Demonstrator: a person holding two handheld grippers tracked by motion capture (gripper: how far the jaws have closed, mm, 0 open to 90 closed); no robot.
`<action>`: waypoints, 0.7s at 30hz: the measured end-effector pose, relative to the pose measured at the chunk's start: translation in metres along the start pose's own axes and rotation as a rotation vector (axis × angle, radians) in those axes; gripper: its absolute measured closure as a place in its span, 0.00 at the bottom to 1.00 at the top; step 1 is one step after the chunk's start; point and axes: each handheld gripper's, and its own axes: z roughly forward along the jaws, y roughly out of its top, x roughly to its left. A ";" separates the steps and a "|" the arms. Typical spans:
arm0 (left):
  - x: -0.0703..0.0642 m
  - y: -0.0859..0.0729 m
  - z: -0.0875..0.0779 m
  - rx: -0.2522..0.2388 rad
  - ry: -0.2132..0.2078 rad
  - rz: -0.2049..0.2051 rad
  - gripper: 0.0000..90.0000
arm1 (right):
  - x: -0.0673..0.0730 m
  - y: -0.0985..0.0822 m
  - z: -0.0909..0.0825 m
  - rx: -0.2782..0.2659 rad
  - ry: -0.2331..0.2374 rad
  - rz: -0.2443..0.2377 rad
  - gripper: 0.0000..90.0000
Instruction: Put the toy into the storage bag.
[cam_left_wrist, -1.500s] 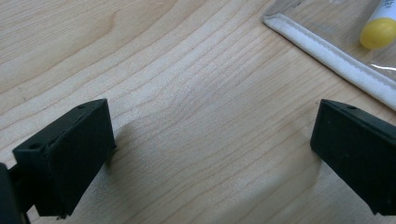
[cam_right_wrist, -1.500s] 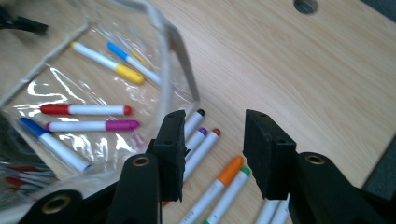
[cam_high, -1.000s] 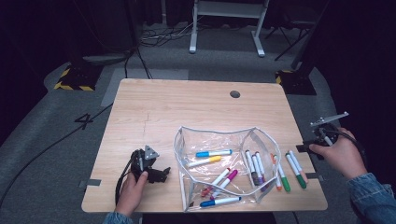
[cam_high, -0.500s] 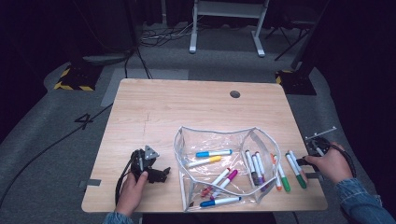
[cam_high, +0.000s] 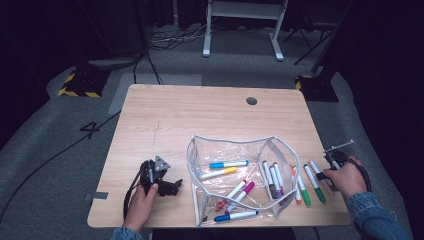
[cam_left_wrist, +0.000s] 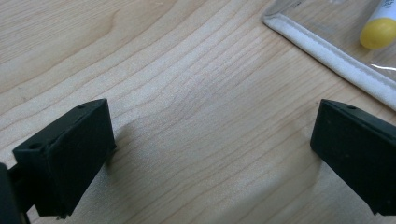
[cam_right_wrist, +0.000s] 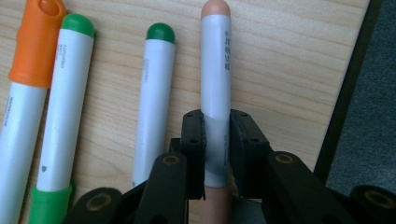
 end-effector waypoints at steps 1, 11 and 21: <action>0.000 0.000 0.000 0.001 0.002 0.000 0.00 | 0.000 0.000 -0.001 -0.003 -0.008 -0.002 0.86; 0.000 0.000 0.000 0.001 0.002 0.000 0.00 | 0.003 0.003 -0.038 -0.065 0.007 -0.040 0.86; 0.000 0.000 0.000 0.001 0.002 0.001 0.00 | 0.032 0.012 -0.089 -0.173 0.051 -0.178 0.86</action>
